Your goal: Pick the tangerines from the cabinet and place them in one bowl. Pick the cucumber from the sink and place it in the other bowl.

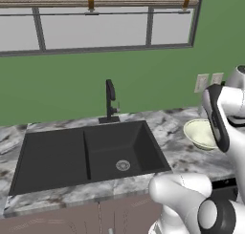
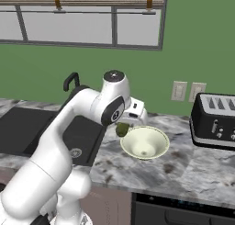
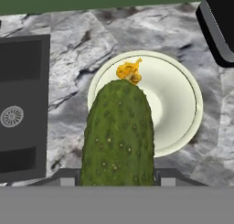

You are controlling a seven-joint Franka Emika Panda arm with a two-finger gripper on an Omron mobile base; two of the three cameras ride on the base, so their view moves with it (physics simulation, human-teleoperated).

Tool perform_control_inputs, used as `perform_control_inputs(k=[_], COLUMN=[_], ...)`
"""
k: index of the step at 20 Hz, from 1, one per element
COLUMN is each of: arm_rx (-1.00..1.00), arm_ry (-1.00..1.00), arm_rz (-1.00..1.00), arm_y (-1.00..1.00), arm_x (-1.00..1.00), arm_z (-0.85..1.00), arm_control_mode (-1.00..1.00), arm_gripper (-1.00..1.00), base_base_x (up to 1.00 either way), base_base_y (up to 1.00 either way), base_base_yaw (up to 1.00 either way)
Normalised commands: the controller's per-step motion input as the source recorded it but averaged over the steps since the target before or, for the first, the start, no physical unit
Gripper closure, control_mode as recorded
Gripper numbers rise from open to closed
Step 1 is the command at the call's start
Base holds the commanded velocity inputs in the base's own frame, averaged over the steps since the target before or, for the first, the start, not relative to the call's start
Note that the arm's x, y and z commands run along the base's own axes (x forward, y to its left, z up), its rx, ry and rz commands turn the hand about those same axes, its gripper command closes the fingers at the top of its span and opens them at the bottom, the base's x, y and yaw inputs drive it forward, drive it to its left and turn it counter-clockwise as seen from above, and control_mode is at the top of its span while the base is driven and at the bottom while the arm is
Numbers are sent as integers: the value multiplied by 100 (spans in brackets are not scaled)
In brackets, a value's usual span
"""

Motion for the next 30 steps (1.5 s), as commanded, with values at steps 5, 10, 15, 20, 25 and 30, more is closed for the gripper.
perform_control_inputs(k=[5, 10, 15, 20, 25, 30], arm_rx=[-4, -4, -1, 4, 7, 3], arm_ry=[0, -1, 8, 13, 12, 11], arm_rz=[0, 0, 0, 0, 0, 0], arm_y=[-6, -3, -22, -15, -2, -16], arm_x=[21, 25, 52, 31, 20, 15], arm_z=[-42, -2, 4, 0, -3, -16], arm_control_mode=[-100, -100, -100, -100, -100, -100], arm_gripper=[100, 100, 100, 100, 100, 100], base_base_x=[0, 0, 0, 0, 0, 0], base_base_y=[0, 0, 0, 0, 0, 0], base_base_yaw=[0, 0, 0, 0, 0, 0])
